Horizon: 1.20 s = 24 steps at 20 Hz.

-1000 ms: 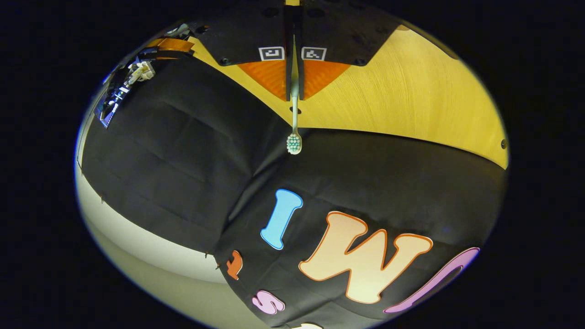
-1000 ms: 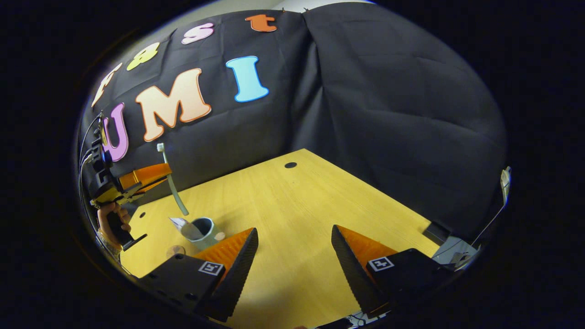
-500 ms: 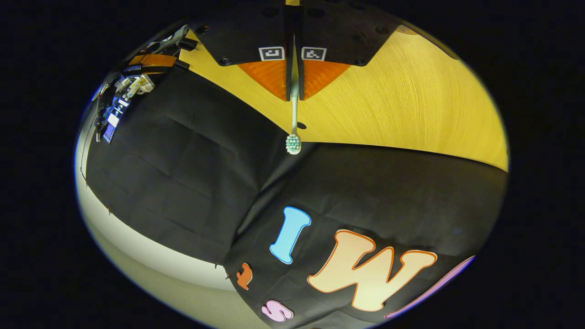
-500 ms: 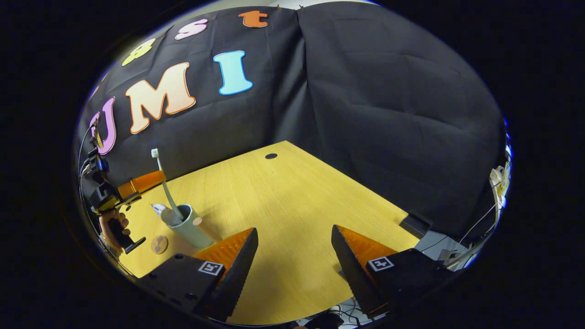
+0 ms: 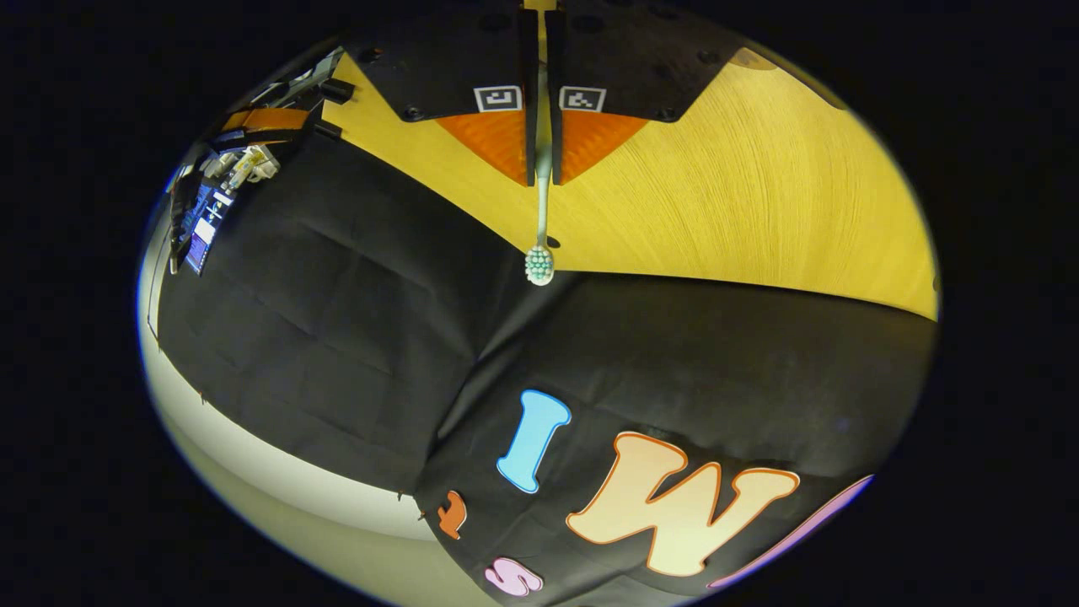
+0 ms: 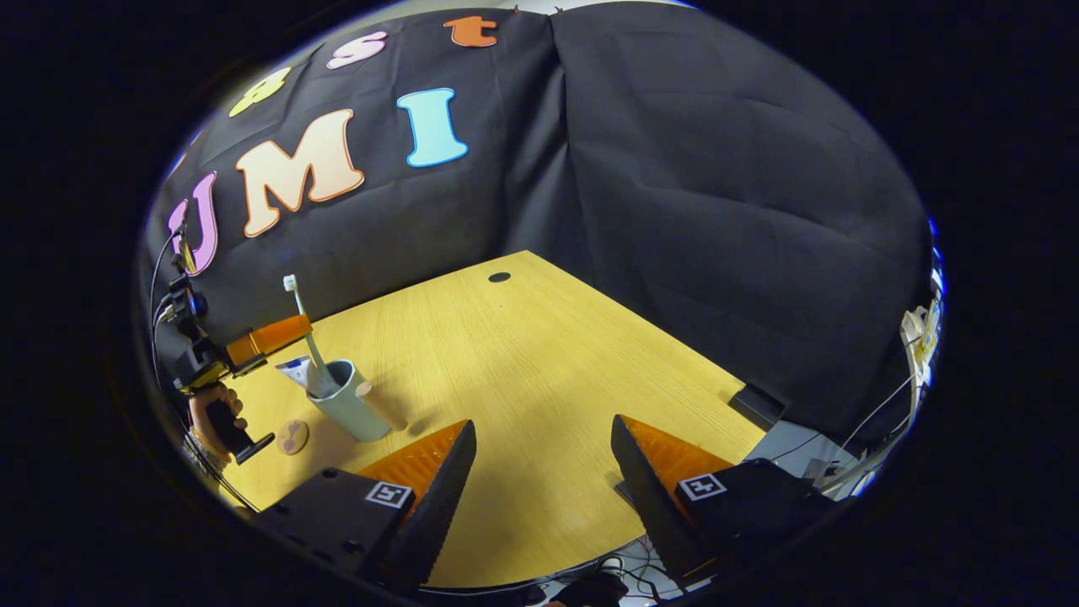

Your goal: Put the toothbrush and toothpaste on the desktop into the cup, then pick up the cup and place it on the coaster on the desktop.

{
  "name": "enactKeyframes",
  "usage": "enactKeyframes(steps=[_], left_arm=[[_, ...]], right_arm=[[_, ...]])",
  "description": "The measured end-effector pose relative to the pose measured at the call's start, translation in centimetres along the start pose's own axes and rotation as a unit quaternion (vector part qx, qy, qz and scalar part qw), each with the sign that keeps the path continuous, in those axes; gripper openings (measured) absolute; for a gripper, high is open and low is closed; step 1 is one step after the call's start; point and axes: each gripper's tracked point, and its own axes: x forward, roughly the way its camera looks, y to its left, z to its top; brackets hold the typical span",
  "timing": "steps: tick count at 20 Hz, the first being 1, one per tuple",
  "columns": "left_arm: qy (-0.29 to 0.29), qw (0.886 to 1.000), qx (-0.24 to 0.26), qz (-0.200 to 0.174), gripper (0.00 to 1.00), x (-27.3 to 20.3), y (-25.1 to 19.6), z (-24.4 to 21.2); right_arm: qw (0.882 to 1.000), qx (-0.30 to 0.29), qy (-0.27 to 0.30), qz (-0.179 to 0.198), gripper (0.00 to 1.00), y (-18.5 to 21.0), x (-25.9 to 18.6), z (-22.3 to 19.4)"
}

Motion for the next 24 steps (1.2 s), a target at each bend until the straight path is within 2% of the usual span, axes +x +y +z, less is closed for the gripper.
enactKeyframes(steps=[1, 4, 5, 6, 7, 8, 11, 12, 13, 14, 15, 16, 17, 20, 24], left_arm=[[-0.001, 1.0, 0.001, 0.002, 0.02, 0.0, 0.1, -0.1], [0.007, 1.0, -0.005, 0.003, 0.04, -0.1, 0.0, -0.9], [0.011, 1.0, -0.006, 0.001, 0.06, -0.3, -0.2, -1.3], [0.016, 1.0, -0.006, 0.001, 0.07, -0.4, -0.3, -1.6], [0.019, 1.0, -0.004, 0.002, 0.17, -0.4, -0.3, -1.9], [0.022, 1.0, -0.001, 0.003, 0.21, -0.5, -0.3, -2.1], [0.024, 1.0, 0.009, 0.018, 0.52, -1.2, 0.1, -2.5], [0.022, 0.999, 0.008, 0.025, 0.59, -1.5, 0.3, -2.4], [0.019, 0.999, 0.007, 0.032, 0.59, -1.8, 0.5, -2.3], [0.014, 0.999, 0.005, 0.041, 0.64, -2.2, 0.9, -2.1], [0.003, 0.998, 0.004, 0.058, 0.77, -2.7, 1.6, -1.6], [-0.005, 0.997, 0.004, 0.074, 0.83, -3.1, 2.3, -1.4], [-0.013, 0.996, 0.002, 0.084, 0.95, -3.7, 2.7, -1.0], [-0.024, 0.993, -0.006, 0.114, 0.94, -5.8, 4.0, -0.8], [-0.029, 0.986, -0.022, 0.16, 0.94, -9.6, 6.6, -0.9]], right_arm=[[1.0, -0.003, 0.001, 0.0, 0.94, 0.0, 0.0, -0.2], [1.0, -0.005, 0.004, 0.003, 0.94, 0.2, -0.3, -0.5], [1.0, -0.004, 0.005, 0.005, 0.98, 0.3, -0.3, -0.6], [1.0, -0.004, 0.005, 0.006, 0.99, 0.4, -0.4, -0.6], [1.0, -0.004, 0.007, 0.007, 0.99, 0.4, -0.3, -0.8], [1.0, -0.004, 0.008, 0.008, 0.99, 0.5, -0.3, -0.8], [1.0, -0.006, 0.011, 0.013, 0.99, 0.9, -0.2, -1.1], [1.0, -0.008, 0.012, 0.016, 0.99, 1.1, -0.2, -1.0], [1.0, -0.011, 0.012, 0.02, 0.99, 1.4, 0.0, -0.9], [1.0, -0.015, 0.013, 0.024, 0.99, 1.7, 0.0, -0.9], [0.999, -0.02, 0.013, 0.028, 0.99, 1.9, 0.1, -0.8], [0.999, -0.024, 0.013, 0.032, 0.99, 2.3, 0.1, -0.6], [0.999, -0.028, 0.011, 0.038, 0.99, 2.6, 0.2, -0.4], [0.997, -0.044, 0.011, 0.06, 0.99, 4.1, 0.7, 0.4], [0.988, -0.1, 0.014, 0.112, 0.99, 7.6, 1.7, 1.2]])
